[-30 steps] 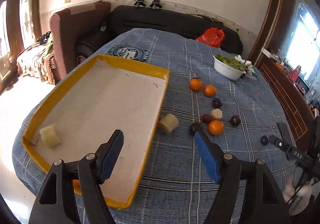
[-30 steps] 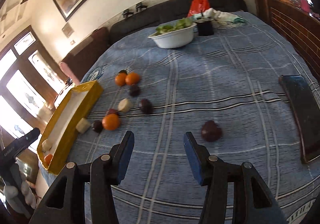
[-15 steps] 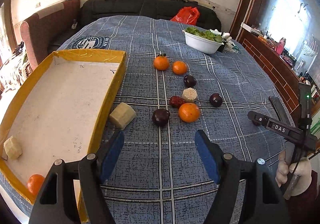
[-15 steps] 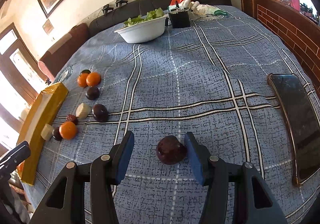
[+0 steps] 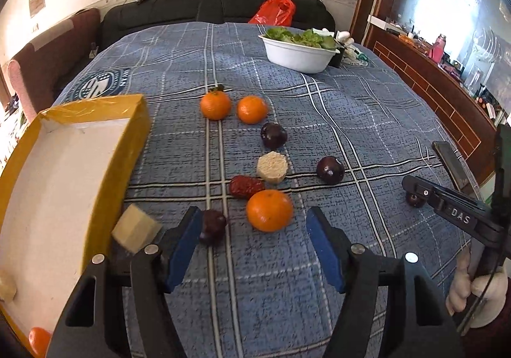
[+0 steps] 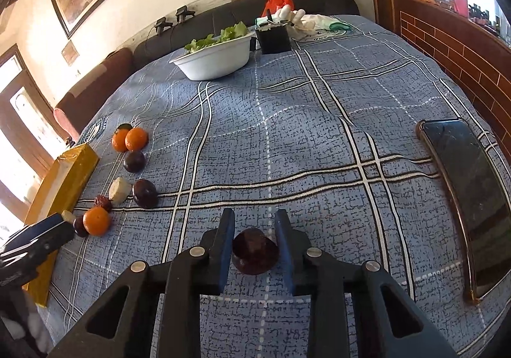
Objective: Organize fruits
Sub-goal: 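Grasp an orange with the left tool while the right tool grasps a dark plum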
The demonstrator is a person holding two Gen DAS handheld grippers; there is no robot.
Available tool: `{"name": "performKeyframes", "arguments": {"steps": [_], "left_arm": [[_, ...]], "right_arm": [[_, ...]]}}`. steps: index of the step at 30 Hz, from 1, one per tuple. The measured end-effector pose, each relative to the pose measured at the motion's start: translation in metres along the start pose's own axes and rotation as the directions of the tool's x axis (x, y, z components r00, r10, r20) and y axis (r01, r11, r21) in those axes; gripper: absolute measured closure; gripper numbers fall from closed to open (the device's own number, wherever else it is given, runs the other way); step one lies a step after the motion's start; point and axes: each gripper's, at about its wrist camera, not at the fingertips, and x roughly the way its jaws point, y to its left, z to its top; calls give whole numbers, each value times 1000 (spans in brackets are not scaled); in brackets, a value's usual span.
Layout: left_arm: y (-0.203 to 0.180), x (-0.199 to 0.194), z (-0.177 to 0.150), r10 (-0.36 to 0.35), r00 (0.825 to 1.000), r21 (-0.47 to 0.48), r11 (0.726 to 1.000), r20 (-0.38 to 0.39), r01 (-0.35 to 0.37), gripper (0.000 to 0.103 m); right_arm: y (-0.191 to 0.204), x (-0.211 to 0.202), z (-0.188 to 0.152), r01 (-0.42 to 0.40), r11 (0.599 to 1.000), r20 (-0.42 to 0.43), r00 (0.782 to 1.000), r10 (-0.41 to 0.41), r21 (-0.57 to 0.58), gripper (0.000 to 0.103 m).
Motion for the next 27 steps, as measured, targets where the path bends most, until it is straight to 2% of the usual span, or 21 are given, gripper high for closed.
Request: {"name": "performKeyframes", "arguments": {"steps": [9,13,14,20,27], "left_arm": [[-33,34,-1,83,995,172,982,-50,-73,43],[-39,37,-6,77,996,190,979,-51,-66,55],[-39,36,-6,78,996,190,979,-49,-67,69],[-33,29,-8,75,997,150,986,-37,-68,69],[-8,-12,-12,21,1000,19,1000,22,-22,69]], "right_arm": [[1,0,0,-9,1000,-1,1000,9,-2,75],[-1,1,0,-17,1000,-8,1000,17,9,75],[-1,1,0,-17,1000,-8,1000,17,9,75],[-1,0,0,-14,1000,-2,1000,14,5,76],[2,-18,0,-25,1000,90,996,24,4,77]]}}
